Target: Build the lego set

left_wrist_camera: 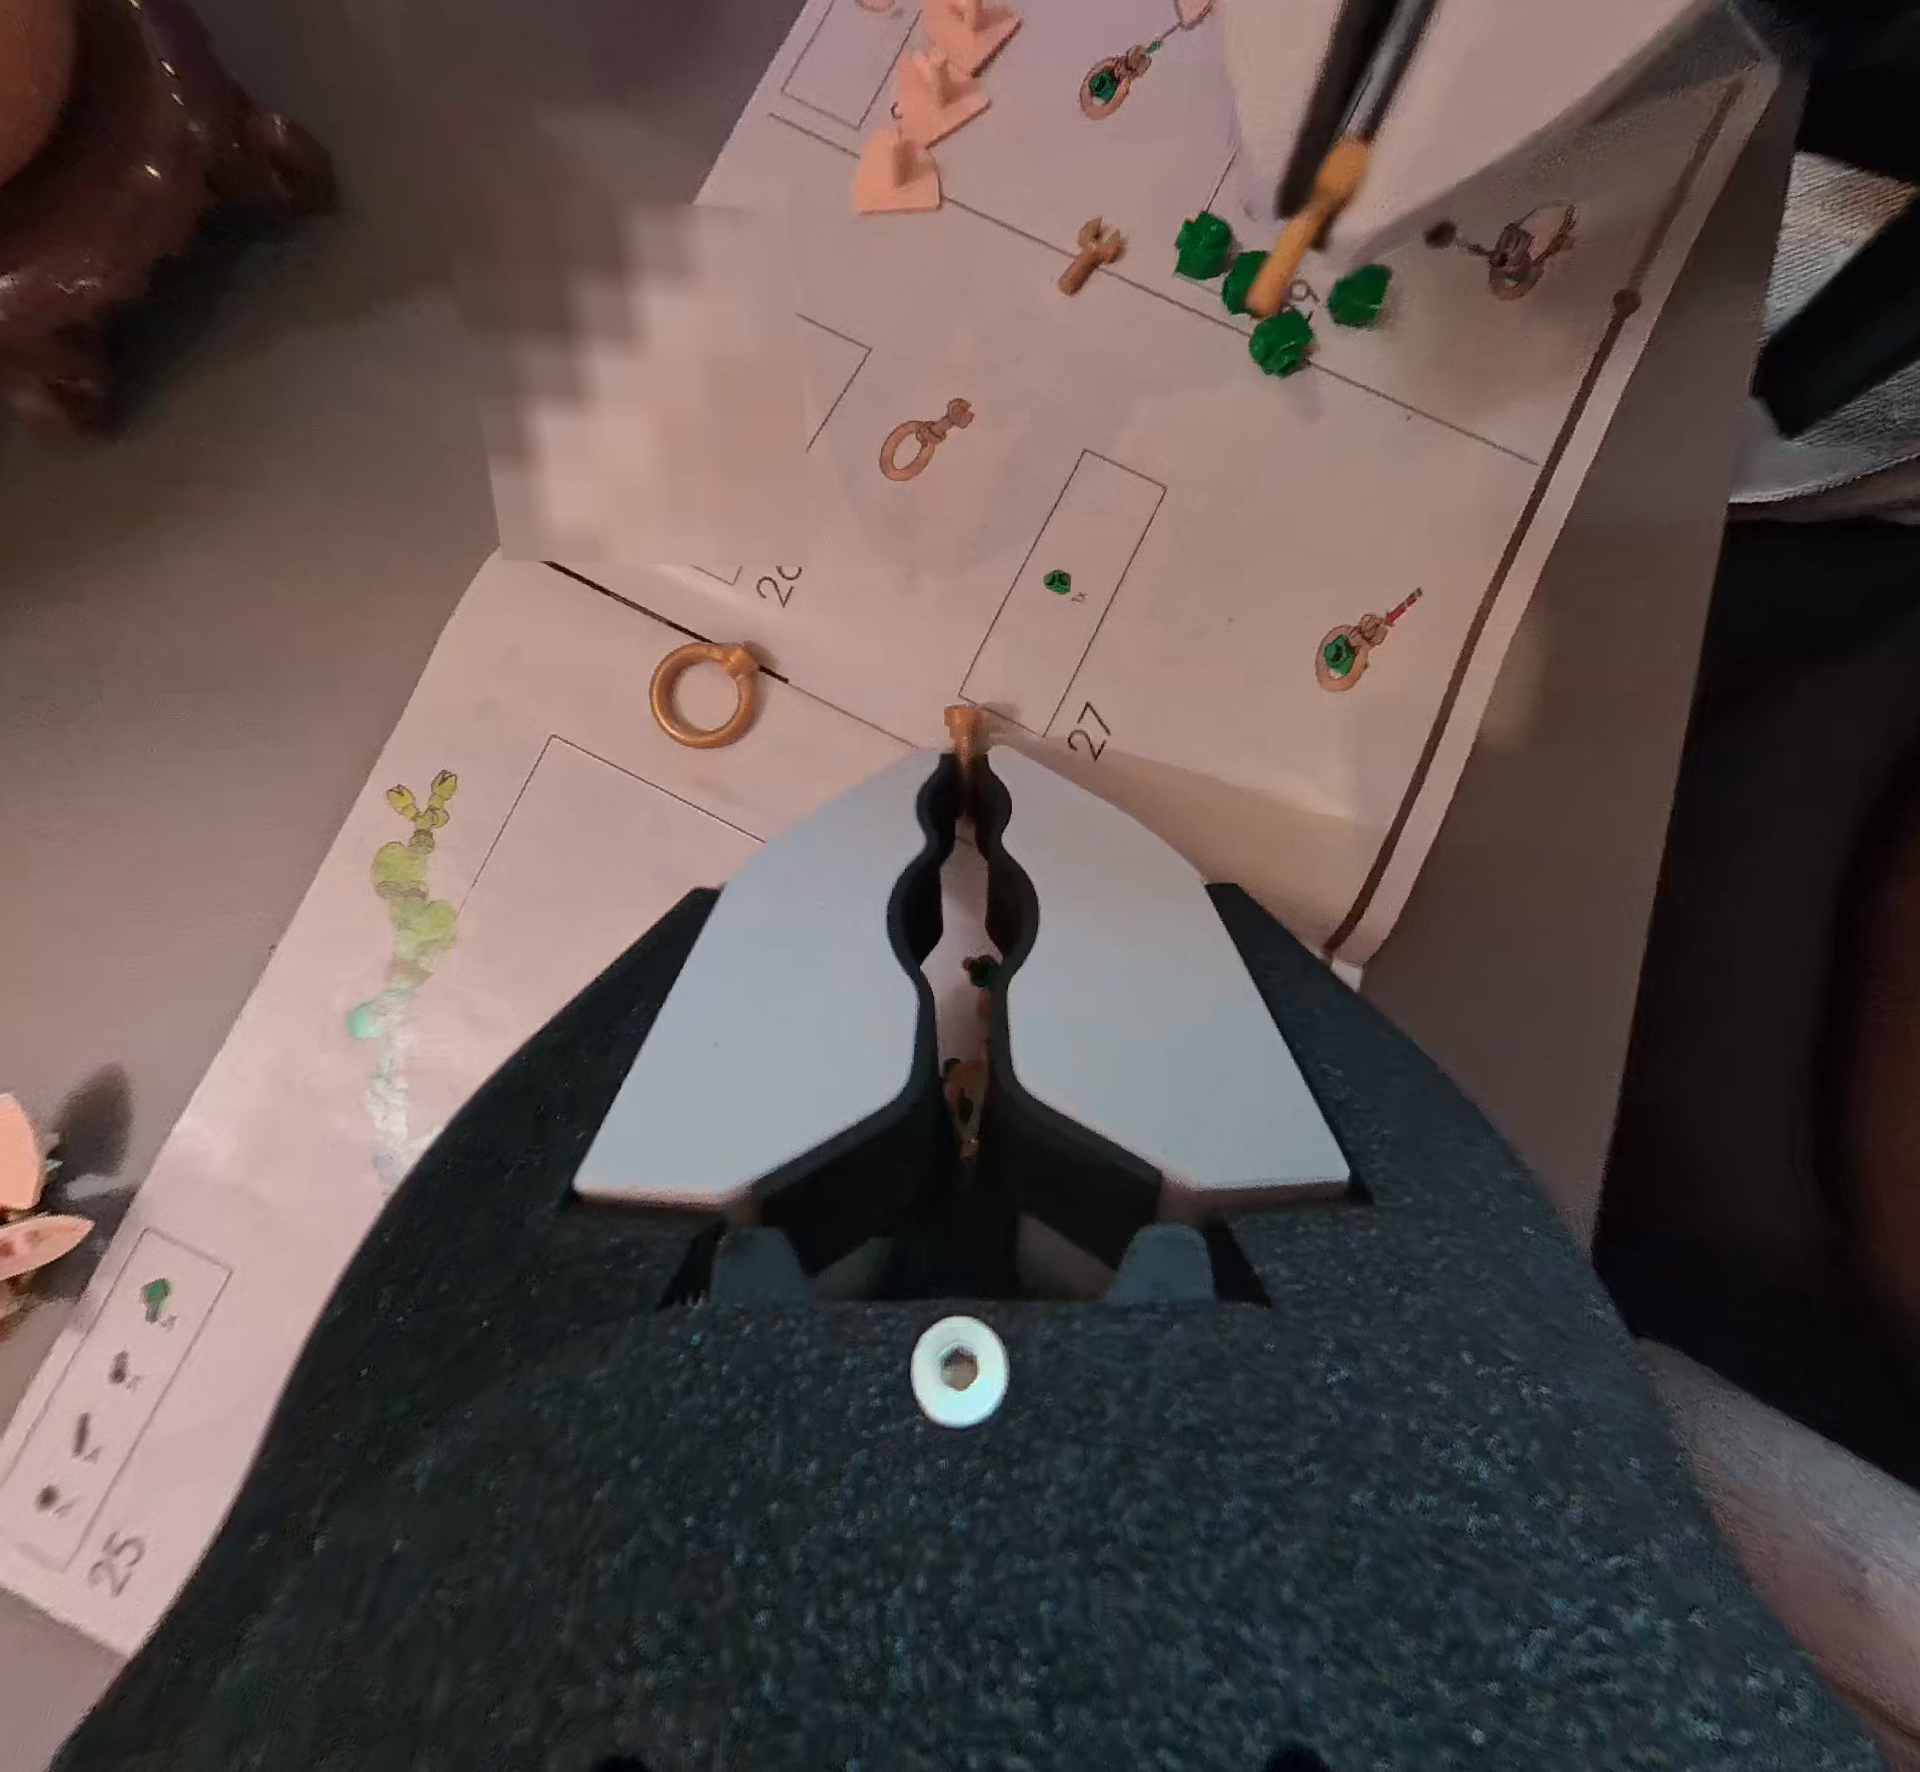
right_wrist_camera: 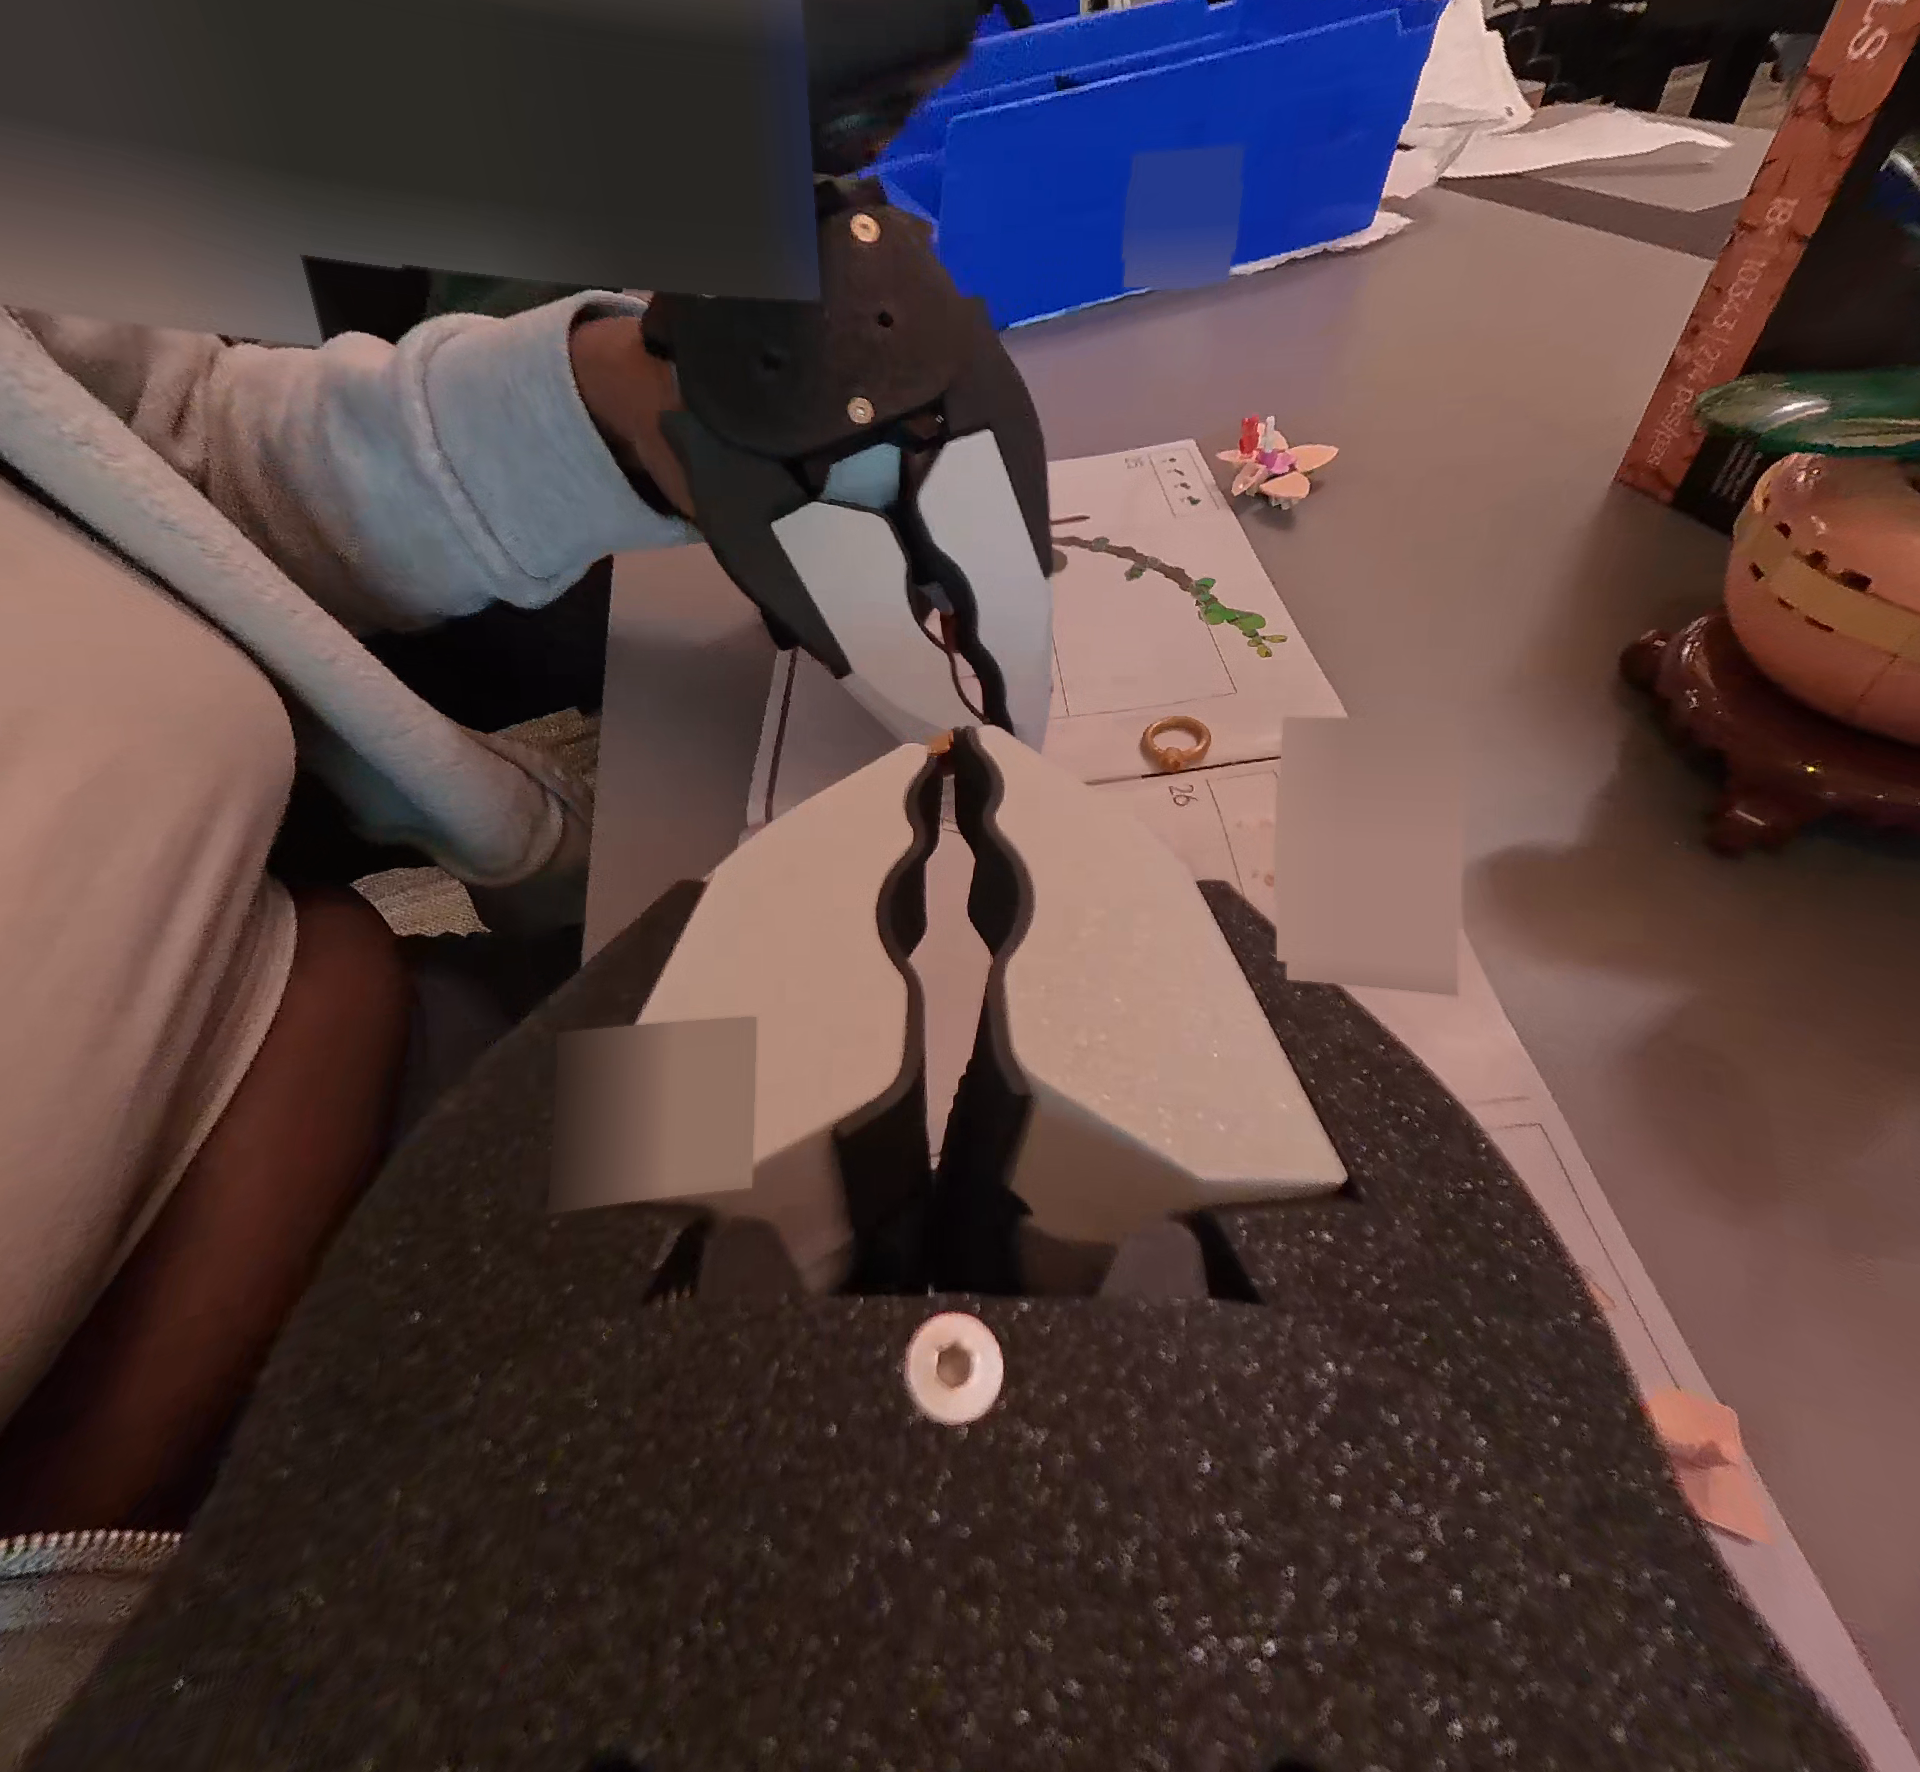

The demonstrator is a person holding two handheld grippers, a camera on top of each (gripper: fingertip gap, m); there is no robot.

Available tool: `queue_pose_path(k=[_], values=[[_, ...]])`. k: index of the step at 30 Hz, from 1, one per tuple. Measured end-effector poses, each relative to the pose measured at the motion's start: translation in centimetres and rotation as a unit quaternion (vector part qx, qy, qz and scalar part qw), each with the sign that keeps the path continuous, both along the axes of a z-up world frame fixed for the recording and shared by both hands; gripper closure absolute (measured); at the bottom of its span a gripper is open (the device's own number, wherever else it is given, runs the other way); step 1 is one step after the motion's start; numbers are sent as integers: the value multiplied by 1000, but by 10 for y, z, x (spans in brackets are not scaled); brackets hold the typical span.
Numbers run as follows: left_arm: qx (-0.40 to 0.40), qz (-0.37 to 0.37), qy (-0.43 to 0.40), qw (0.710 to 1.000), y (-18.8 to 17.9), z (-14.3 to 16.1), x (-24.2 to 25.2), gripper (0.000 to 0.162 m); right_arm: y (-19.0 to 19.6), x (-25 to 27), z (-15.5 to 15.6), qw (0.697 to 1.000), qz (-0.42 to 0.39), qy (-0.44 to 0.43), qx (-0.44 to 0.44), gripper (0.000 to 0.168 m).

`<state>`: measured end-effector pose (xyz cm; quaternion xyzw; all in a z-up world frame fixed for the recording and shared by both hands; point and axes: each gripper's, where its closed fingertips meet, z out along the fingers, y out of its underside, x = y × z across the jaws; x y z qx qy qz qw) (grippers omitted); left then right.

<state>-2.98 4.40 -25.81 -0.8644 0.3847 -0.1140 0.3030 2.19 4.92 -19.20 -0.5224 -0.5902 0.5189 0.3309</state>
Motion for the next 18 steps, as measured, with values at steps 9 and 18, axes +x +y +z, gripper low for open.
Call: queue_pose_path(k=[9, 18], values=[[124, -64, -183, 973, -19, 61, 19, 160, -17, -9, 14, 997, 60, 22, -44, 166], [123, -60, -70, 988, -55, 29, 14, 160, -54, -21, -7, 987, 91, -55, 117, 166]])
